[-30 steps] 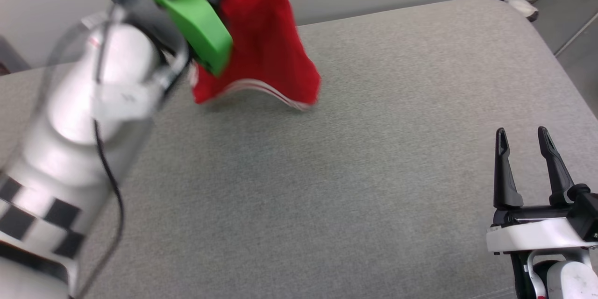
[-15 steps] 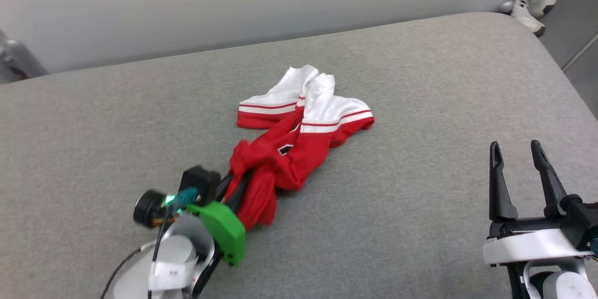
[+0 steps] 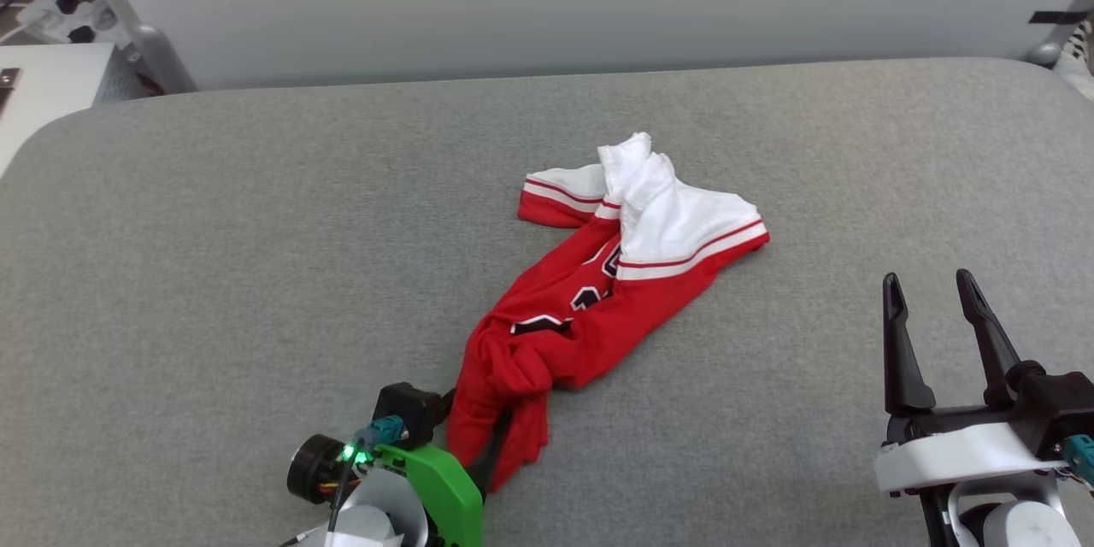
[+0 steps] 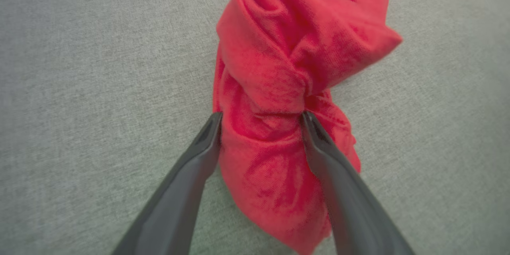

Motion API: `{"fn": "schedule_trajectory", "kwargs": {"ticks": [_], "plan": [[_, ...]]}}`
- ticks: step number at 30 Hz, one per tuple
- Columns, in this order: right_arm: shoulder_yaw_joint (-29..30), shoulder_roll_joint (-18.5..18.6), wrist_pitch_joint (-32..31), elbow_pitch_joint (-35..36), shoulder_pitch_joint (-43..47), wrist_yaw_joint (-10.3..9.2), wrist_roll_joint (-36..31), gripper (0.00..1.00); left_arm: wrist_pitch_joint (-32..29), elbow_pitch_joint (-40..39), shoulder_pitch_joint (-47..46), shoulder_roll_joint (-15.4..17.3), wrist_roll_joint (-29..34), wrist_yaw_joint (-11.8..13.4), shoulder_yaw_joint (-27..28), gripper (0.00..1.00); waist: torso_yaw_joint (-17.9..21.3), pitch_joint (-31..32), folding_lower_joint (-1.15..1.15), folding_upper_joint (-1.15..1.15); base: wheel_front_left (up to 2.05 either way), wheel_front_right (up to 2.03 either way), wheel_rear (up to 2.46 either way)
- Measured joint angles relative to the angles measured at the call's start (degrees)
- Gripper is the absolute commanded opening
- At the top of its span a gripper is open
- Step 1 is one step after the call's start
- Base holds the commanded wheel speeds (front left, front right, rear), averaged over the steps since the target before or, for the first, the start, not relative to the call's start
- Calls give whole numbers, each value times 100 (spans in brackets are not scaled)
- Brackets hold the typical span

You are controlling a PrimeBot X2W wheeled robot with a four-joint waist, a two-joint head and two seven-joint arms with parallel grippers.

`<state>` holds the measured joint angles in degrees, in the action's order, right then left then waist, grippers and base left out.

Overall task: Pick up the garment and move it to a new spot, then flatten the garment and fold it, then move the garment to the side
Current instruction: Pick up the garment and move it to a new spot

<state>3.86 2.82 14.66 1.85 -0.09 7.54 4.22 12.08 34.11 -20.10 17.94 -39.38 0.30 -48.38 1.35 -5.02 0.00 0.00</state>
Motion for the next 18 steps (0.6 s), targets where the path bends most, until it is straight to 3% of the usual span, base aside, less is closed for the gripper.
{"fn": "schedule_trajectory", "kwargs": {"ticks": [8,18], "plan": [[103,0,0,-29,51,0,-112,100,238,-525,-47,9,207,40,278,100,-279,214,0,0,0,0,0],[165,0,-1,-26,250,0,-155,100,259,-2599,333,249,1248,249,1490,100,-500,444,0,0,0,0,0]]}}
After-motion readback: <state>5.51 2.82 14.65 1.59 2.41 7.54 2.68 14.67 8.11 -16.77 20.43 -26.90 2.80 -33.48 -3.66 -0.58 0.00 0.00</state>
